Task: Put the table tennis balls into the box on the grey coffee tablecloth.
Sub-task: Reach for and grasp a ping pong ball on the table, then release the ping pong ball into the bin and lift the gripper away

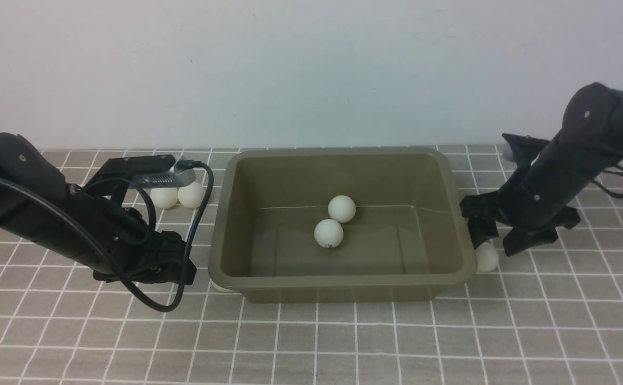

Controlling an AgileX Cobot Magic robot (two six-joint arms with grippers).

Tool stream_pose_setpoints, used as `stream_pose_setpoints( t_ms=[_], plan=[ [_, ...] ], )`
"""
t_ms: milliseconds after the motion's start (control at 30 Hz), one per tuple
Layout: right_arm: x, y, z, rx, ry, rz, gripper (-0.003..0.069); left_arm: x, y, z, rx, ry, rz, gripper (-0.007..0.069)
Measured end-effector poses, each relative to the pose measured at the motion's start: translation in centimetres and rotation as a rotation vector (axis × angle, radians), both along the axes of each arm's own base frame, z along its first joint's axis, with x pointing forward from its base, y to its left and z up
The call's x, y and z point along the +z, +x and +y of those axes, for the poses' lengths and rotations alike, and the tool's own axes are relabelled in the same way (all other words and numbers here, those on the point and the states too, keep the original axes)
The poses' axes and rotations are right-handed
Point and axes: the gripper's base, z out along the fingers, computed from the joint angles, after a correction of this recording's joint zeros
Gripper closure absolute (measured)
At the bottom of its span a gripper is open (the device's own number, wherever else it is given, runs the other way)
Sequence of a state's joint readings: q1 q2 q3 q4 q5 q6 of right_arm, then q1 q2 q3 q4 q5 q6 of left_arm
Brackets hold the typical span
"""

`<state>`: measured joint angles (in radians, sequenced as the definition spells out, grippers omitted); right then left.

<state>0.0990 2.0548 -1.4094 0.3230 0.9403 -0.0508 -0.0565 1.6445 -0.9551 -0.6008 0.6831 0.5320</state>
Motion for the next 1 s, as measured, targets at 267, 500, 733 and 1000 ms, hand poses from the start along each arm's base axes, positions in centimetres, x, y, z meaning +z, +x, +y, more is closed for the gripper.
stream_pose_setpoints(
  t_ms=[267, 500, 733, 1000],
  plan=[
    [2.0, 0.1, -1.5, 0.002, -0.038, 0.020, 0.0300, 0.0, -0.1, -0.1, -0.004, -0.002, 0.006, 0.0205],
    [11.6, -0.5, 0.7, 0.043, 0.046, -0.233, 0.0300, 0.0, -0.1, -0.1, -0.002, -0.006, 0.007, 0.0205],
    [7.7, -0.8, 8.2, 0.294, 0.096, -0.176, 0.0258, 0.0, -0.1, -0.1, -0.001, -0.007, 0.007, 0.0205],
    [5.5, 0.1, 8.0, 0.271, 0.041, -0.159, 0.0022, 0.0, -0.1, -0.1, -0.002, -0.010, 0.010, 0.0205]
  ],
)
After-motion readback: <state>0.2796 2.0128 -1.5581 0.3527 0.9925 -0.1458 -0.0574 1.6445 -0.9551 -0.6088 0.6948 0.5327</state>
